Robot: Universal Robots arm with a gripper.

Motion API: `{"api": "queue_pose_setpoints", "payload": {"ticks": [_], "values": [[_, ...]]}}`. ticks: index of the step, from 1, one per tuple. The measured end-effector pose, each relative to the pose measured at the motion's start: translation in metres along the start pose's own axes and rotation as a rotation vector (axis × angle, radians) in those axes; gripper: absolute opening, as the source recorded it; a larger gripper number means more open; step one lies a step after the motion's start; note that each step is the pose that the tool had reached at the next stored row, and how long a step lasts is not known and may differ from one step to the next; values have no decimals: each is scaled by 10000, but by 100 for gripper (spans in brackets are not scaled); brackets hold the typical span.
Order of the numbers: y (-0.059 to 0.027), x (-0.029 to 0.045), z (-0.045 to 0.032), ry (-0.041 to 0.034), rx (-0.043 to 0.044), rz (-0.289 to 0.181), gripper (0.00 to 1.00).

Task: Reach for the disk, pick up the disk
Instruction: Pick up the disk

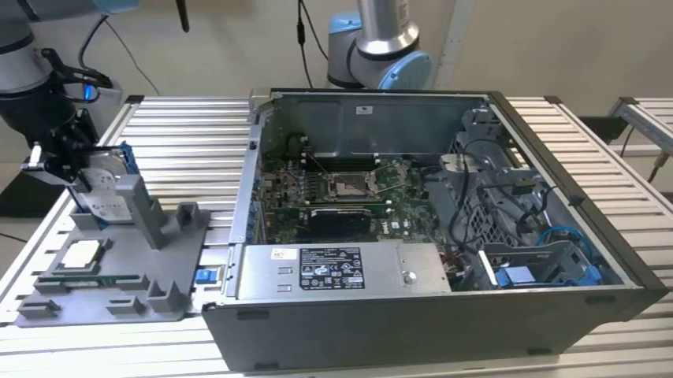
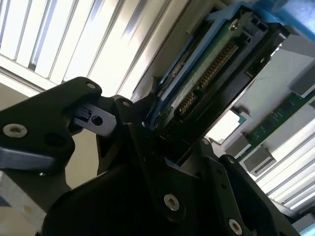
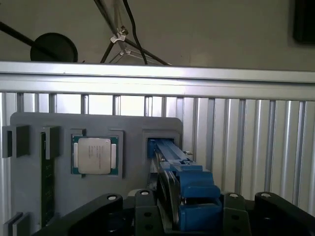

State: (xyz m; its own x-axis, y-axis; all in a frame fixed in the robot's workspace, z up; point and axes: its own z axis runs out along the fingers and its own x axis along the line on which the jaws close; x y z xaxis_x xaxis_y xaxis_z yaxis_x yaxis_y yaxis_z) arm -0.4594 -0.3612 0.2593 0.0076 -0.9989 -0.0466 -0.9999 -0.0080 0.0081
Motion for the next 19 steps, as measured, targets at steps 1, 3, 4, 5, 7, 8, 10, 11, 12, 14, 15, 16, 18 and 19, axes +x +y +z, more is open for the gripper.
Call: {"api": "queue_pose_setpoints", "payload": {"ticks": [1, 3, 4, 5, 7, 8, 10, 11, 12, 14, 15, 16, 18, 19], "values": [[0, 0, 0, 0, -1, 0, 100], [0, 0, 0, 0, -2, 0, 100], [0, 0, 0, 0, -1, 0, 100], [0, 0, -2, -1, 1, 0, 100], [0, -1, -16, -2, 4, -1, 100], [0, -2, -28, -1, 1, -1, 100], [1, -3, -48, 0, -1, -1, 100], [1, -3, -50, -1, 0, -1, 100], [0, -3, -50, -1, 3, -1, 100], [1, -3, -56, 0, -1, -3, 0], [1, -3, -56, 0, -1, -4, 0], [1, -3, -56, 0, -1, -4, 0], [1, -3, -56, 0, -1, -4, 0], [1, -3, -56, 0, -1, -4, 0]]}}
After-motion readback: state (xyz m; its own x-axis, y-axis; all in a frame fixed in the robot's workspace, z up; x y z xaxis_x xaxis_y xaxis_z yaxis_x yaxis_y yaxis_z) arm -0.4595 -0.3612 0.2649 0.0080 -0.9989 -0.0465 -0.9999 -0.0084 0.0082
